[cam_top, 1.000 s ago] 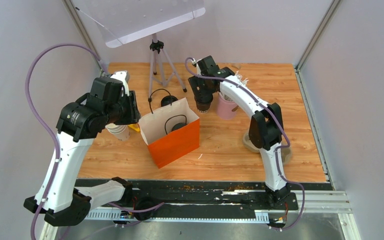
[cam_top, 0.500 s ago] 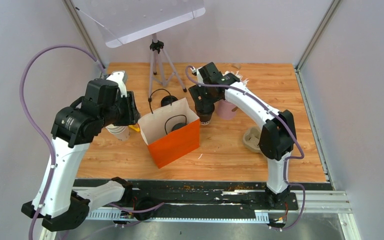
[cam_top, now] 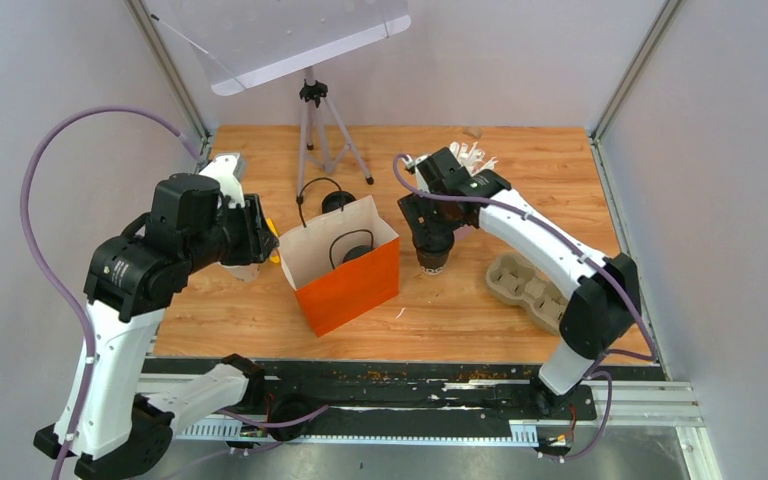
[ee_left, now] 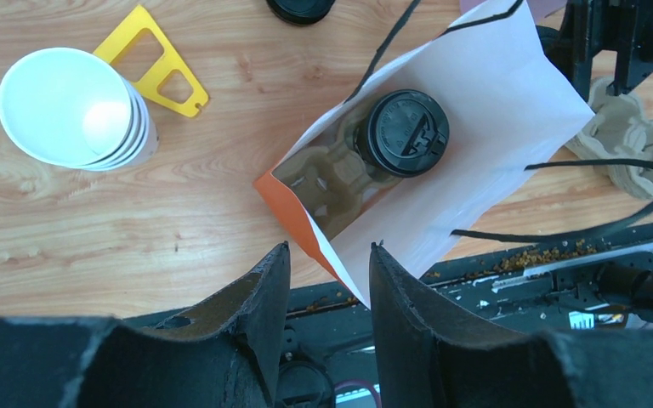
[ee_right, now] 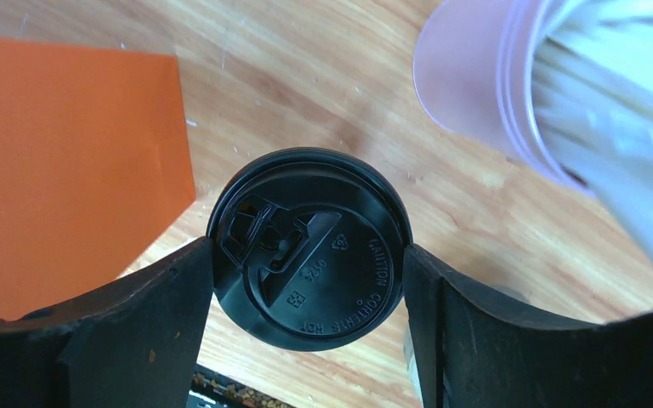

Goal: Pack the takeout coffee

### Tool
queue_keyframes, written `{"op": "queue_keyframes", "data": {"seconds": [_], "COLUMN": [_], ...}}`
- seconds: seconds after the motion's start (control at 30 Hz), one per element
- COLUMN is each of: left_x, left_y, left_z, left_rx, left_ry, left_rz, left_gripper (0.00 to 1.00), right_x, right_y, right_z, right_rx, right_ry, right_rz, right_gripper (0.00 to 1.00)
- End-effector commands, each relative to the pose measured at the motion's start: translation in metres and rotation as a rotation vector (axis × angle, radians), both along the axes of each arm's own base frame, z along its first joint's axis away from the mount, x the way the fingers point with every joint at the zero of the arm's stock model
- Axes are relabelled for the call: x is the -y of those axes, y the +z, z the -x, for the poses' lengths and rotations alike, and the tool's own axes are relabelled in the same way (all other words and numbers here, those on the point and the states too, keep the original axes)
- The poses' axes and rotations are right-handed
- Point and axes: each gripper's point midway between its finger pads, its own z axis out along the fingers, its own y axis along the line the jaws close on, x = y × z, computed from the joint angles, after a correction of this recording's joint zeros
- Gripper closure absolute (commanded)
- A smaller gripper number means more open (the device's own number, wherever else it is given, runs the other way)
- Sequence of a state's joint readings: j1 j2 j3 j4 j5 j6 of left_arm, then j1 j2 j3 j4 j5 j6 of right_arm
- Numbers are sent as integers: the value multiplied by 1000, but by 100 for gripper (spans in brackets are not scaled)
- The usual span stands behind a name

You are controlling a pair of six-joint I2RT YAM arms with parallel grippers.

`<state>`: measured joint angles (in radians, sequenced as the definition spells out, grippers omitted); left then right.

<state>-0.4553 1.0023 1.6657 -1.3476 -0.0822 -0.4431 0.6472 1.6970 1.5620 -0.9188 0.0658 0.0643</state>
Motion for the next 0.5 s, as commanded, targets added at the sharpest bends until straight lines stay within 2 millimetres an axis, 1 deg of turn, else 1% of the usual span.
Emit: {"op": "queue_keyframes", "data": {"seconds": [0.0,0.1,0.23,0.33,0.4,0.47], "left_x": [7,10,10,9,6,2], "left_y": [5,1,0,3,4,1], "left_z": [5,8,11,10,8,5], "left_rx": [23,16,12,21,32,31], "left_ry": [-38,-46,-38,-32,-14,17], "left_rz": [49,70,82,87,79,72], "left_gripper": [53,53,52,52,52,52], "right_x": [16,24,28,33,31,28], "right_y": [23,21,8,-4,-10,-14], "right_z": [23,38,53,59,61,61], "right_rx": [48,77,103,82,80,85], "right_ry": [-59,-78,-85,-107,-103,-93], "right_rz": [-40,-54,-75,-64,-72,-82], "right_gripper": [30,30,29,28,28,28]}}
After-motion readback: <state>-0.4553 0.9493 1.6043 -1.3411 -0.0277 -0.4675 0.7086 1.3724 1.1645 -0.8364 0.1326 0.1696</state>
